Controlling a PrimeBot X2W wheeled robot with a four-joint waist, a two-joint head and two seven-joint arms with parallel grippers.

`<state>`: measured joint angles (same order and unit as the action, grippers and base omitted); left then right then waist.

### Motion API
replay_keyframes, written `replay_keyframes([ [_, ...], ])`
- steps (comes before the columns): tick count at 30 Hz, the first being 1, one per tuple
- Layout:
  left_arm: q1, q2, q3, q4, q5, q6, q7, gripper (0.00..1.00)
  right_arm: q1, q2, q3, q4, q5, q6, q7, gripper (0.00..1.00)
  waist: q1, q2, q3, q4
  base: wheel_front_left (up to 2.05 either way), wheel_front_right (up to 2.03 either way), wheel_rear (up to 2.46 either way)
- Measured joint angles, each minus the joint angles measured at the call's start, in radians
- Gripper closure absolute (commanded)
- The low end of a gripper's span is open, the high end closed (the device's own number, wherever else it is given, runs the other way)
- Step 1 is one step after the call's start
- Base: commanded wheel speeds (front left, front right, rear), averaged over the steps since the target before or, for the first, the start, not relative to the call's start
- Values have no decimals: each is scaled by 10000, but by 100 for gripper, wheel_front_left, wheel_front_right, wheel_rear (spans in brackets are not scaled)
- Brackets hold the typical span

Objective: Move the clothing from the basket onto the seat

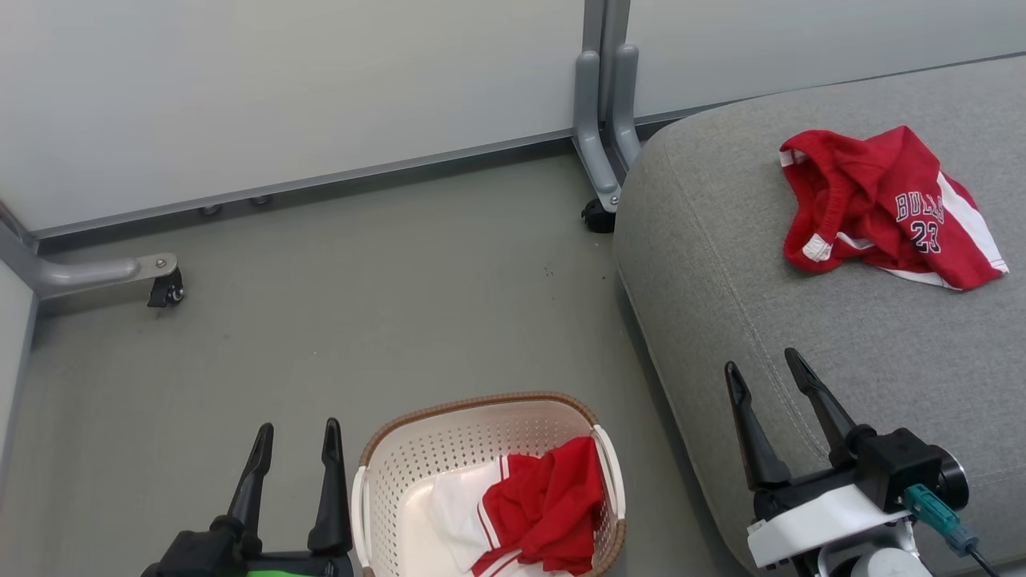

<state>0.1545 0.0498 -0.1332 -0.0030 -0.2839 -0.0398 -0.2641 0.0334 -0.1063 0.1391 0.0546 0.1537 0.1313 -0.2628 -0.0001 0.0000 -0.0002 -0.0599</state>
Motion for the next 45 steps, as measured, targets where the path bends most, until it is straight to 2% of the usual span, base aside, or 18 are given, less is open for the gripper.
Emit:
replay_keyframes([
  [30,-56,0,42,86,-15,-100,0,0,-10,-88,-40,-100,-6,-2,0,0,0,0,193,-99,0,0,0],
  [45,-419,0,-33,138,100,-140,0,0,-198,-117,-140,-351,0,-2,0,0,1,0,761,-167,0,0,0],
])
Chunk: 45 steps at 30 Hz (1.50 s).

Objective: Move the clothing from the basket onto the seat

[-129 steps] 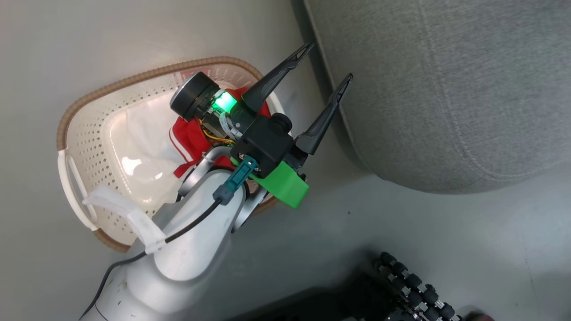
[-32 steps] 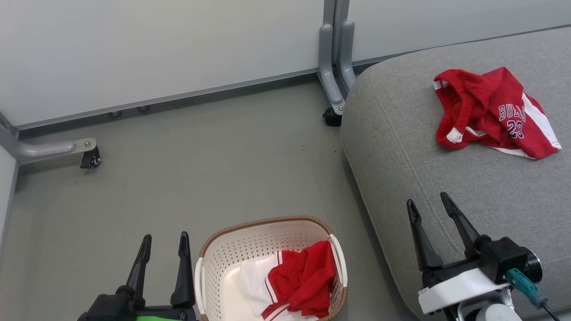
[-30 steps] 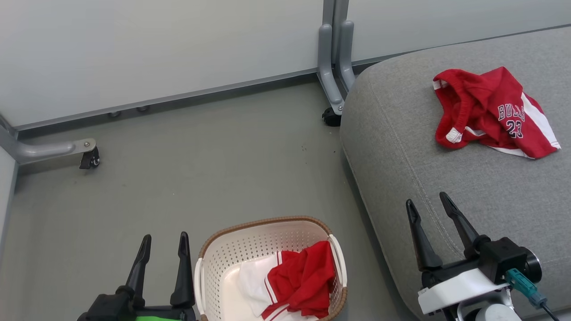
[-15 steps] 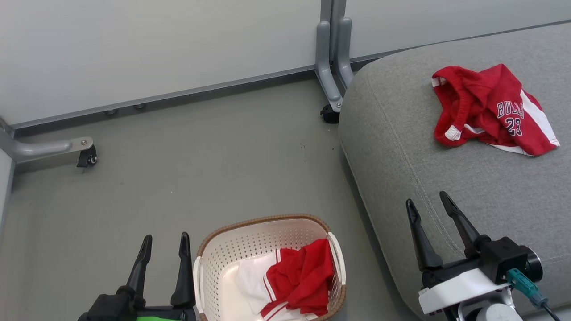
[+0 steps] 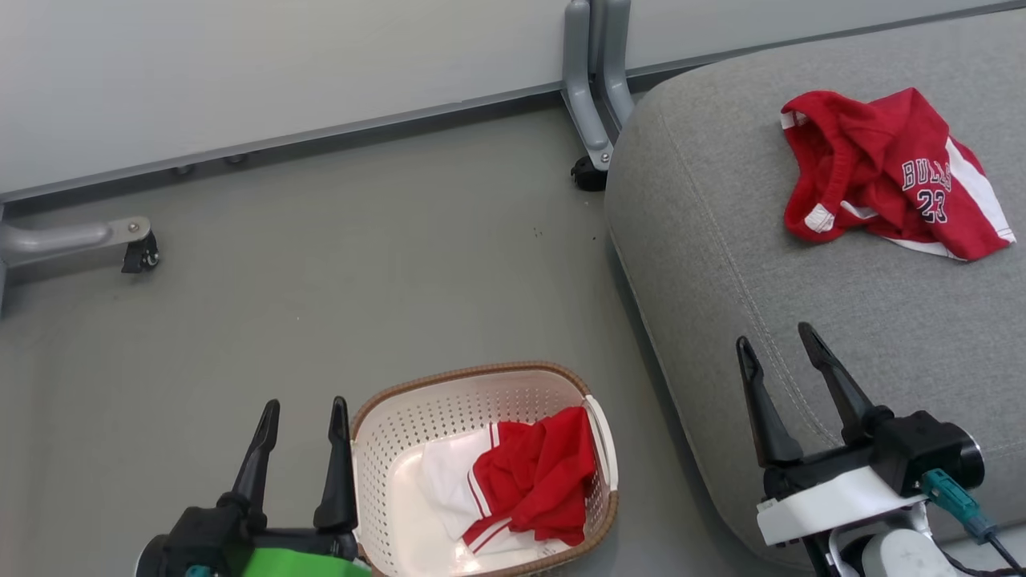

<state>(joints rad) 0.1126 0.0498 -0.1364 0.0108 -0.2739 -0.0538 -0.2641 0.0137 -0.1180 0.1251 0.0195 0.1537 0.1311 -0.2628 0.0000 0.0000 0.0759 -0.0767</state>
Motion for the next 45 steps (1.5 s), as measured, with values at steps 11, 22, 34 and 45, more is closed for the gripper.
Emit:
replay_keyframes([
  [11,-2818,-12,-1684,2334,449,-525,0,0,-1408,10,-1064,-656,125,2,0,0,0,0,1638,-49,0,0,0],
  [22,-6216,-23,-3689,6427,-249,-717,0,0,-3300,257,-1511,-1290,648,0,0,0,1,0,3804,-319,0,0,0],
  [34,-9255,-31,-6447,8886,-970,-738,0,0,-4335,443,-1918,-2027,918,0,0,0,2,0,6261,-602,0,0,0],
  [45,-10524,-31,-7311,10819,-1043,-740,0,0,-4679,608,-1983,-2487,1104,0,0,0,3,0,7916,-1130,0,0,0],
])
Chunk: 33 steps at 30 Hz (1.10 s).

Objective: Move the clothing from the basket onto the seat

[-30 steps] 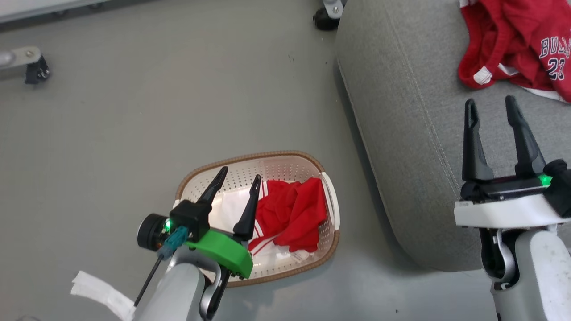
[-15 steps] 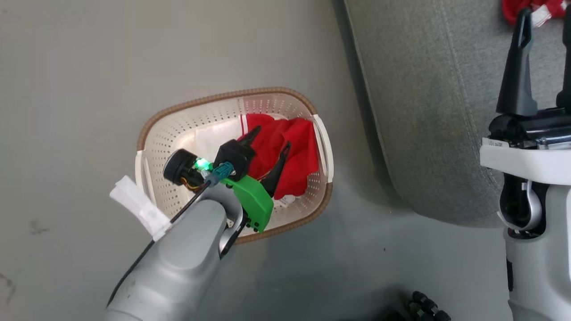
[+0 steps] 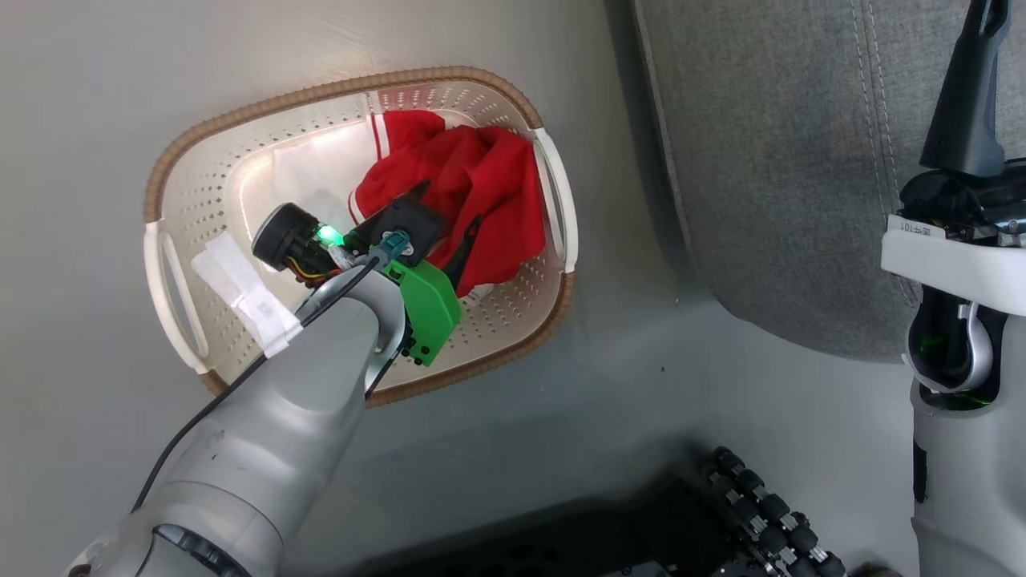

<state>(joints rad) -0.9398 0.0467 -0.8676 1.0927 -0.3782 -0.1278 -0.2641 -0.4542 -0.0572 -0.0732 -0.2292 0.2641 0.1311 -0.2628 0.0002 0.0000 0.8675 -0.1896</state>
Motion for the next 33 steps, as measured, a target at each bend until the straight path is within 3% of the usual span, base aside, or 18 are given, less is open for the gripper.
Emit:
replay_keyframes([
  [9,-487,38,-591,477,-612,0,0,0,-129,52,272,-353,-125,0,0,0,-1,0,765,-556,0,0,0],
  [19,-1054,211,-389,631,-932,0,0,0,-35,59,424,-644,-105,0,0,0,-2,0,1262,-946,0,0,0],
  [20,-1054,221,-453,568,-874,0,0,12,-19,61,420,-663,-107,0,0,0,-1,0,1282,-960,0,0,0],
  [21,-1057,221,-454,477,-851,0,0,52,-12,61,405,-681,-109,0,0,0,-1,0,1294,-960,0,0,0],
  [22,-1070,221,-435,385,-842,0,0,100,-8,61,383,-692,-113,0,0,0,-1,0,1303,-948,0,0,0],
  [33,-376,497,679,-1561,-821,0,0,100,-105,65,378,-723,-288,0,0,0,-2,0,890,-671,0,0,0],
])
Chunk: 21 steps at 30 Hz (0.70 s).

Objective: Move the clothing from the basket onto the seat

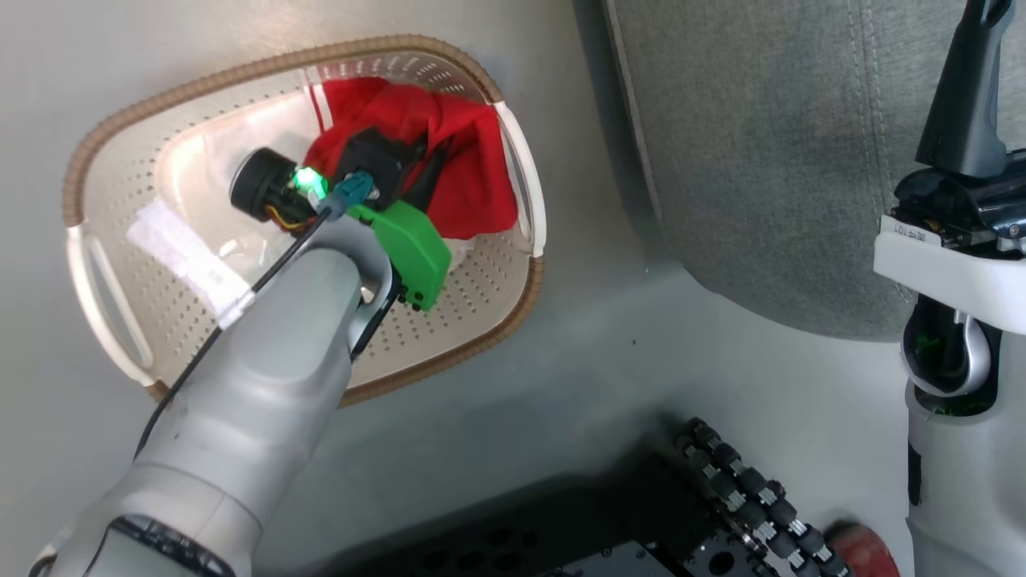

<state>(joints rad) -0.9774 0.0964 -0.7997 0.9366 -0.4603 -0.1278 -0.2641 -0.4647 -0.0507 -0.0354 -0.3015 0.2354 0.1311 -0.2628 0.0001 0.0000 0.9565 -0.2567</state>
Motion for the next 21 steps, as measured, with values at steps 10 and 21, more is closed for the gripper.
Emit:
replay_keyframes([
  [10,2029,4,1616,-2305,407,0,2,100,422,-153,-153,288,144,0,0,0,0,0,-1394,509,0,0,0],
  [21,4637,-305,3279,-4506,932,0,2,100,1470,-336,117,1108,42,0,0,0,-1,0,-3525,1181,0,0,0],
])
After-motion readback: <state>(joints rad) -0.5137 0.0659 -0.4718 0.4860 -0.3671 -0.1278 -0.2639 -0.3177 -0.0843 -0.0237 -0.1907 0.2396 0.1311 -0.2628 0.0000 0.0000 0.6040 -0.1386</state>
